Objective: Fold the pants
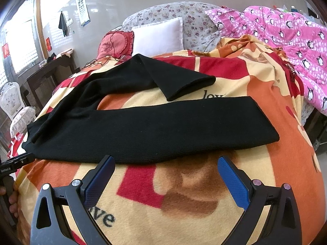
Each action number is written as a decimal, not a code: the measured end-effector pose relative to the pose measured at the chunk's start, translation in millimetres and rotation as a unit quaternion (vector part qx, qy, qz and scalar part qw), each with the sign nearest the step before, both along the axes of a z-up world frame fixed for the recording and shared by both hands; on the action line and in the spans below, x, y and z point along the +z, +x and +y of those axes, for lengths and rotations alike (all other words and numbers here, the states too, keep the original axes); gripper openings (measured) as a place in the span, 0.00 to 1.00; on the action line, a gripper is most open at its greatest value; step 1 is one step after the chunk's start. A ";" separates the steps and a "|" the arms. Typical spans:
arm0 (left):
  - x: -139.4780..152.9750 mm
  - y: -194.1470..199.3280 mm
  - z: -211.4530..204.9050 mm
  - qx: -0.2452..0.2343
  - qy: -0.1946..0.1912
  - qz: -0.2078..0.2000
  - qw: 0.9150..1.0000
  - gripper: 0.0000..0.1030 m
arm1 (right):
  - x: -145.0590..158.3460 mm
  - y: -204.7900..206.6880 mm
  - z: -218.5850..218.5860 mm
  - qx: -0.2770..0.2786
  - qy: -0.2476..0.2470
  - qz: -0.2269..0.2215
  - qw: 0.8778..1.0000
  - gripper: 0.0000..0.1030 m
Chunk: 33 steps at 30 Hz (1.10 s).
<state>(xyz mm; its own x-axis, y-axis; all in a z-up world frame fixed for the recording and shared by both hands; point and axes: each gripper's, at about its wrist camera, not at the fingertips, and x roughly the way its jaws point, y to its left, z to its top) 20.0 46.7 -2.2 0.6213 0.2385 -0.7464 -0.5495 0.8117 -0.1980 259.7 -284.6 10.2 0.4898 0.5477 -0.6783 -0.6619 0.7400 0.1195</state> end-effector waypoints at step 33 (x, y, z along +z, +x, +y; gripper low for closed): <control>-1.0 -79.2 112.8 0.043 -0.287 -0.150 0.945 1.00 | 0.4 -3.3 -1.8 0.015 0.012 -0.005 1.000 0.98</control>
